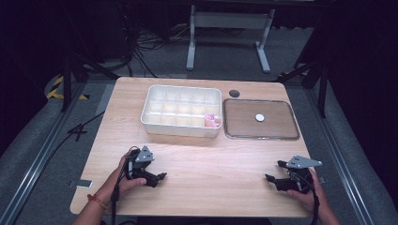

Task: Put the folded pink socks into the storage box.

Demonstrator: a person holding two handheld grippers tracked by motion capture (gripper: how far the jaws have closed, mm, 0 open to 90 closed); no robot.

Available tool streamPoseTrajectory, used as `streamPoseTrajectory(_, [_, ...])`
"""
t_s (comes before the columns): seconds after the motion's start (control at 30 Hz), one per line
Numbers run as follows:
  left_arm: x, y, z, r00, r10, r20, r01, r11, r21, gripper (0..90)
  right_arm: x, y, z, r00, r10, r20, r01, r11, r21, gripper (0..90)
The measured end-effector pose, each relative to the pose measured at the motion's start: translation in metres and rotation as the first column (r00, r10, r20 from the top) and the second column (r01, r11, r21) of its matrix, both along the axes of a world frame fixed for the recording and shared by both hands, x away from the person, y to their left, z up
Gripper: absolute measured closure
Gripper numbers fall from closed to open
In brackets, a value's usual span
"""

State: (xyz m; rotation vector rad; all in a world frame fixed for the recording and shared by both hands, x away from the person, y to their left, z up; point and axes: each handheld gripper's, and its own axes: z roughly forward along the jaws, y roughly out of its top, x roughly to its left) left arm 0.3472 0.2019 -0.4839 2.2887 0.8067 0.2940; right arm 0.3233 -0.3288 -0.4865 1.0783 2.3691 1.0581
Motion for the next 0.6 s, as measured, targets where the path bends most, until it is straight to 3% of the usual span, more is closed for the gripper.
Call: streamPoseTrajectory(0.6, [0.0011,0.0000,0.0003,1.0000,-0.007,0.005,0.007,1.0000,0.007,3.6,0.0005,-0.0002,-0.0001,0.9999,-0.014,-0.002,0.014,1.000,-0.001,19.7])
